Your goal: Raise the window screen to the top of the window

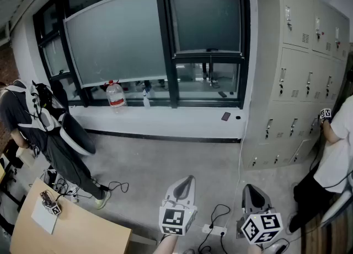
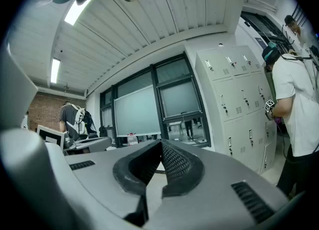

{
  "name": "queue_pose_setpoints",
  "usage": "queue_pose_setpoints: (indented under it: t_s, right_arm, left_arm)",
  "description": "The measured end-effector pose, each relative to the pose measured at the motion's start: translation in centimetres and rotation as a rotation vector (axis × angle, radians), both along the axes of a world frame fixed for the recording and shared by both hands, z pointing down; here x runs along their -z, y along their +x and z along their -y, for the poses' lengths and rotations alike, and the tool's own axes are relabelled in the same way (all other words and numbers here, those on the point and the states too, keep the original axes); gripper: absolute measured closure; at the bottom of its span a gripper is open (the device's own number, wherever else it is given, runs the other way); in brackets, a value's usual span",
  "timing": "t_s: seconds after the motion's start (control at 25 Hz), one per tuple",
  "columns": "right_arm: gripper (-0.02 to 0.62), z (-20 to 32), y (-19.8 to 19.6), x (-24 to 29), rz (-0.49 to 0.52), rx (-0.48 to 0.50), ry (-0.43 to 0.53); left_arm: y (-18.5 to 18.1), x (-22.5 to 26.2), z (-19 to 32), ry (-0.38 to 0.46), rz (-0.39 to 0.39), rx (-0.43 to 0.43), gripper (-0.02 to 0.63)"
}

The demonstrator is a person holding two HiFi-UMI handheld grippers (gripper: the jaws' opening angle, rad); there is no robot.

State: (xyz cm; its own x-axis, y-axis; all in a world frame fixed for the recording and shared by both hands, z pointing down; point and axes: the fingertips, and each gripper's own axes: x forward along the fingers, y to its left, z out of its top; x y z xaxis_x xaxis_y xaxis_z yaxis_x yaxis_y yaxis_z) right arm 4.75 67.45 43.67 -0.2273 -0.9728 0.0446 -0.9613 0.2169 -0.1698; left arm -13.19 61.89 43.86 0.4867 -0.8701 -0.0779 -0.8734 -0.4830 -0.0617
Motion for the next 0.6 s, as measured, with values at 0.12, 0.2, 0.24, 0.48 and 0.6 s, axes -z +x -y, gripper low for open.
queue_pose_setpoints:
  t_s: [0.12, 0.2, 0.24, 0.48, 0.6]
  right_arm:
    - [0.591, 0.2, 0.4, -0.4, 0.004, 0.002, -0.011]
    - [0.591, 0.2, 0.6, -0.8, 0.008, 0.005, -0.017]
    - [0.591, 0.2, 0.6, -0.9, 0.006, 0.007, -0.019]
    - [0.591, 0.6, 1.1, -1.0, -0.003, 0.027, -0.012]
    - [0.591, 0.9, 1.5, -1.2, 0.019, 0.038, -0.021]
  left_arm:
    - [0.6, -0.6, 0.1, -0.011, 0.005, -0.007, 0.603]
    - [0.9, -0.8, 0.1, -0.018, 0.008, -0.008, 0.603]
    - [1.0, -0.9, 0.2, -0.020, 0.009, -0.007, 0.603]
    - [1.7, -0.7, 0.5, -0.020, 0.011, -0.008, 0.603]
    - [2.4, -0.8, 0.5, -0.020, 0.013, -0.009, 0.603]
